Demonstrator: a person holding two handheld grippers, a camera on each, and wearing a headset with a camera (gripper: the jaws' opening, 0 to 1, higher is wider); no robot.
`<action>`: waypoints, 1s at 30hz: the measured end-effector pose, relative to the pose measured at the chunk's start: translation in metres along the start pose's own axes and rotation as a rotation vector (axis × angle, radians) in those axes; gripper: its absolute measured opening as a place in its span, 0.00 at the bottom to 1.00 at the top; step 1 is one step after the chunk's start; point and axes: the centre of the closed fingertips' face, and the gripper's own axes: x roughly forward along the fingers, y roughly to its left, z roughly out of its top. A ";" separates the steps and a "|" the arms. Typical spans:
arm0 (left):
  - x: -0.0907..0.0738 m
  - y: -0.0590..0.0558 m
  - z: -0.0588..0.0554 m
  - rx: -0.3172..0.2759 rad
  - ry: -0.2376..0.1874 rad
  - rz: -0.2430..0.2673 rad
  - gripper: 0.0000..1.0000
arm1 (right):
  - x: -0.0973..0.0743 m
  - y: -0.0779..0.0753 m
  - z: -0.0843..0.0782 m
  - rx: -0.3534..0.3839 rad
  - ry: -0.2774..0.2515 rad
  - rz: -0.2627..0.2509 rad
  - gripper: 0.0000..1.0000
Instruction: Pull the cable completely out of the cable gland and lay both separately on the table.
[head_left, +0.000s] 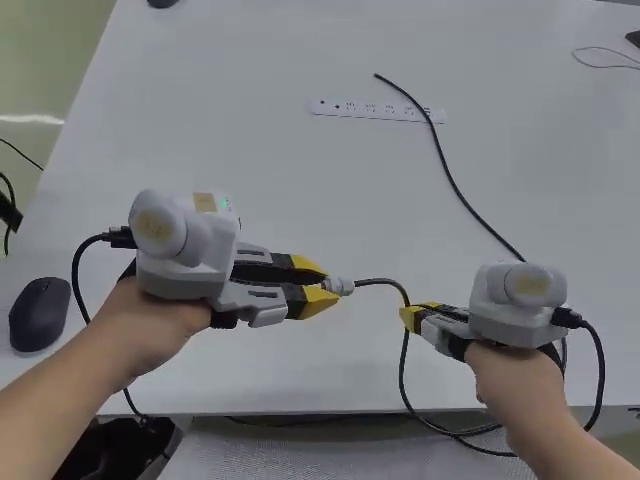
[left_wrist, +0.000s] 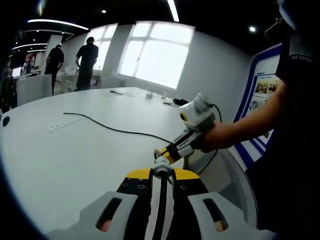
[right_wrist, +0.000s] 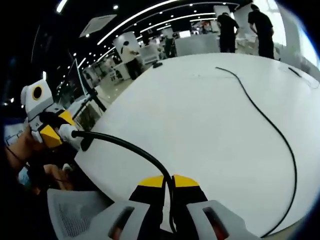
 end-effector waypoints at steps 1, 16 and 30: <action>0.000 0.000 0.000 -0.003 -0.001 0.000 0.15 | 0.000 0.001 0.000 -0.003 0.001 0.000 0.00; -0.005 0.008 0.002 -0.016 -0.015 0.013 0.15 | -0.002 0.018 0.004 -0.236 0.004 0.036 0.01; -0.002 0.005 -0.015 -0.034 0.024 -0.003 0.15 | -0.018 0.096 0.032 -0.770 -0.036 0.156 0.16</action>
